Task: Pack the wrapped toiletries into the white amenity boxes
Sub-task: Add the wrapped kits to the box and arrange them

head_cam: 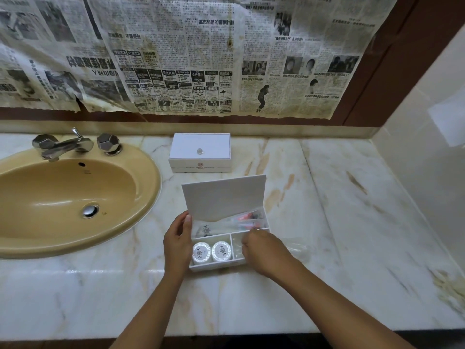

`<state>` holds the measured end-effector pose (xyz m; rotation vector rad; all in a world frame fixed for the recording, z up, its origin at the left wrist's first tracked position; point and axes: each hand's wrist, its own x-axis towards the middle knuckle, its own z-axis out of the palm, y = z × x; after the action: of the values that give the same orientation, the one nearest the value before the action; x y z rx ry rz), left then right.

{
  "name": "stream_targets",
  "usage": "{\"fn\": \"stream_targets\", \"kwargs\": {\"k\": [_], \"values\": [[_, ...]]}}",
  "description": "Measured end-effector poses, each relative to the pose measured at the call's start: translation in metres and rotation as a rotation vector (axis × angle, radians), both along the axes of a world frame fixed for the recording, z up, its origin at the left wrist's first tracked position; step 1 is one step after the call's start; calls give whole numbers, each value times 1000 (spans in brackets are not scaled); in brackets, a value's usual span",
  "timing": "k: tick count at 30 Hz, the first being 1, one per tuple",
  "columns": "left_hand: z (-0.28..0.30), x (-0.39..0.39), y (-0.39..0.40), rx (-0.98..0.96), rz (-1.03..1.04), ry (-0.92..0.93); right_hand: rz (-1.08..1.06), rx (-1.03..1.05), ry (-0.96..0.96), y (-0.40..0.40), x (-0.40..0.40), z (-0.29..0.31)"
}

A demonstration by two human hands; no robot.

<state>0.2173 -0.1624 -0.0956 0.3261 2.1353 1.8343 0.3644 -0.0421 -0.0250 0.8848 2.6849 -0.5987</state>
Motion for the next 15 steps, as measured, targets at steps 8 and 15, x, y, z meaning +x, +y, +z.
{"fn": "stream_targets", "kwargs": {"k": [8,15], "values": [[4,2,1,25,-1,0,-12,-118,-33,-1,0,-8],[4,2,1,32,-15,0,-67,-9,257,14,5,14]]}}
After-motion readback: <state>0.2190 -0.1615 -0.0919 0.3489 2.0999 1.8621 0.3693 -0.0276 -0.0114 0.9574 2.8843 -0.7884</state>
